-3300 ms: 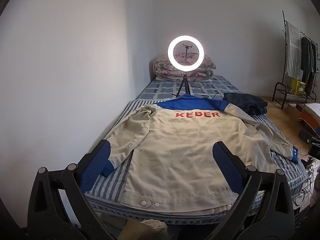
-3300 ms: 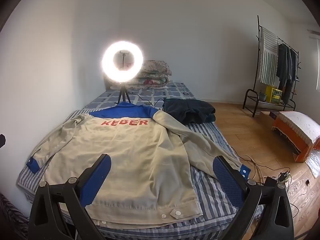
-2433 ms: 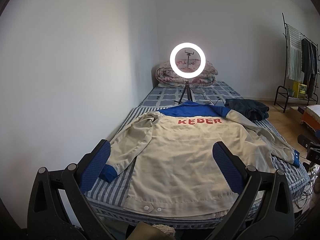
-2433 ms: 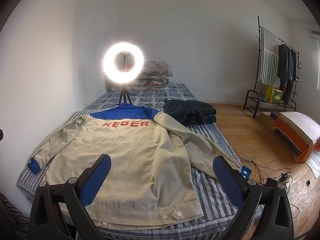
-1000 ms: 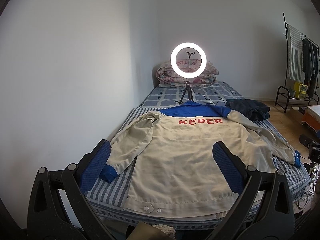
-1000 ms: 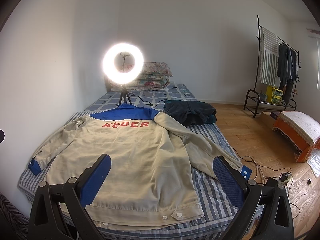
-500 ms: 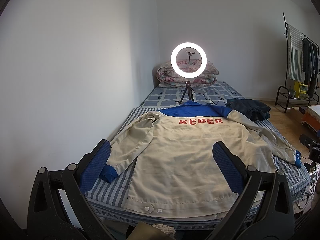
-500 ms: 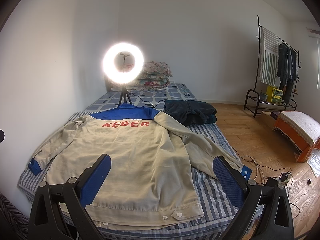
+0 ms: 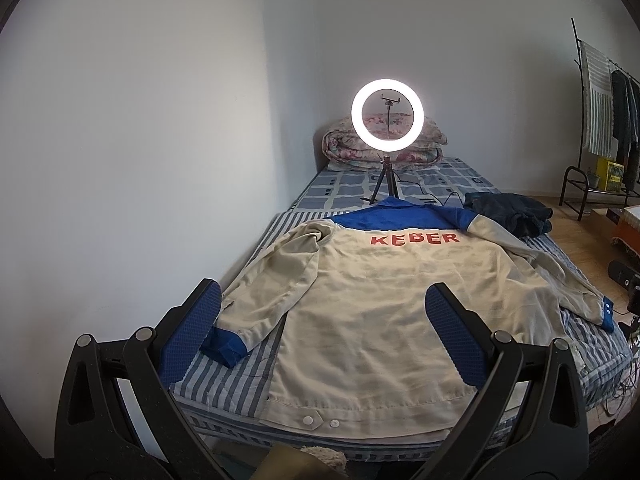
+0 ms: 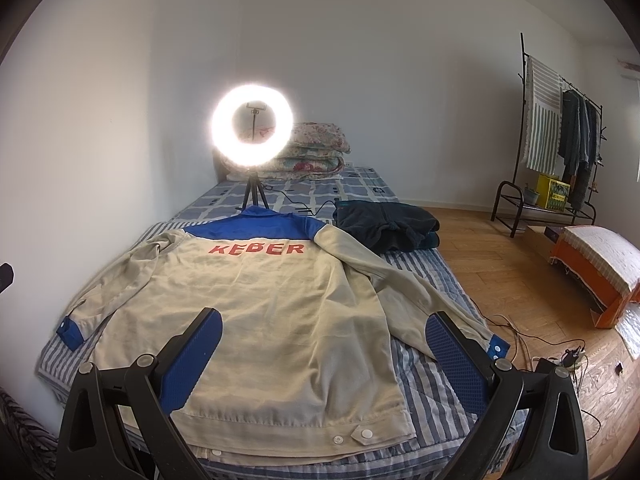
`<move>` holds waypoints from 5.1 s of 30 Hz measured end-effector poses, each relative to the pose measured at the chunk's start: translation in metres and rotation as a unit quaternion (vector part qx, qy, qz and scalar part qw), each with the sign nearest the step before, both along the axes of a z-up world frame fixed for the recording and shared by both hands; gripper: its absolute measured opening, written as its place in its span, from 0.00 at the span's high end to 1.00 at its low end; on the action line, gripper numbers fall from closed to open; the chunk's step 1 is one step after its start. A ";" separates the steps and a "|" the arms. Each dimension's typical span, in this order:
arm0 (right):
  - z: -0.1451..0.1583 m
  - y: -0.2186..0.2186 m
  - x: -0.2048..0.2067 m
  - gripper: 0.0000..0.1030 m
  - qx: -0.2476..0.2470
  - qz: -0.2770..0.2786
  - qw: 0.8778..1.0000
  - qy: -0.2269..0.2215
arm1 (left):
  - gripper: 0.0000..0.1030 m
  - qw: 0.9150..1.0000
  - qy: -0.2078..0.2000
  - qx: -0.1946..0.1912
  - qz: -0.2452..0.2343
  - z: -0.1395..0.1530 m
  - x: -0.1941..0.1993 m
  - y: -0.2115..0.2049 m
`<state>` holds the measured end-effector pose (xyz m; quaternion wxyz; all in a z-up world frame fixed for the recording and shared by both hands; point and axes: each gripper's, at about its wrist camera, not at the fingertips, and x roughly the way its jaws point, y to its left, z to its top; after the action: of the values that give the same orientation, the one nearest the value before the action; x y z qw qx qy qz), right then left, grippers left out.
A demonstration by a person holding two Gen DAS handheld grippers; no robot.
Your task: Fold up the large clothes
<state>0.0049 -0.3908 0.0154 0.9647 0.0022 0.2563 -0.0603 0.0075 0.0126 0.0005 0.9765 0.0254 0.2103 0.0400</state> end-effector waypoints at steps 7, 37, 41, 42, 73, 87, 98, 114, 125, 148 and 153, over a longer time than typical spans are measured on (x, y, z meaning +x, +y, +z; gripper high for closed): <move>0.001 0.013 0.012 0.00 -0.003 0.005 1.000 -0.003 | 0.00 1.000 -0.009 0.018 0.008 0.001 0.009 0.010; 0.006 0.105 0.111 0.00 0.006 0.122 0.992 -0.011 | 0.19 0.985 0.161 -0.062 0.025 -0.070 0.151 0.152; -0.032 0.111 0.128 0.00 0.031 0.154 0.985 0.065 | 0.29 0.961 0.217 -0.168 0.043 -0.115 0.157 0.170; -0.042 0.113 0.132 0.00 0.034 0.166 0.981 0.090 | 0.29 0.955 0.223 -0.186 0.054 -0.125 0.155 0.173; -0.055 0.147 0.105 0.01 -0.044 0.231 0.967 0.103 | 0.72 0.864 0.207 -0.382 0.254 -0.261 0.188 0.263; -0.073 0.136 0.131 0.02 0.024 0.223 0.961 0.161 | 0.98 0.961 0.111 -0.217 0.131 -0.152 0.178 0.189; -0.066 0.147 0.192 0.16 0.087 0.245 0.948 0.183 | 1.00 0.987 0.116 -0.100 -0.048 -0.110 0.161 0.098; -0.180 0.289 0.330 0.27 0.158 0.337 0.863 0.342 | 0.62 0.952 0.206 -0.224 0.024 -0.154 0.157 0.171; -0.217 0.331 0.313 0.88 0.215 0.358 0.825 0.380 | 0.61 0.954 0.198 -0.222 0.036 -0.139 0.159 0.185; -0.220 0.201 0.136 0.92 0.416 0.304 0.788 0.339 | 0.53 0.940 0.253 -0.229 -0.009 -0.166 0.156 0.167; -0.250 0.180 0.128 0.92 0.445 0.260 0.773 0.371 | 0.53 0.924 0.291 -0.244 -0.036 -0.187 0.154 0.145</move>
<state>0.1331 -0.2112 -0.2349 0.6651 0.3415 0.5833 0.3175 0.1614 0.1578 -0.1863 0.8488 -0.1956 0.4879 -0.0569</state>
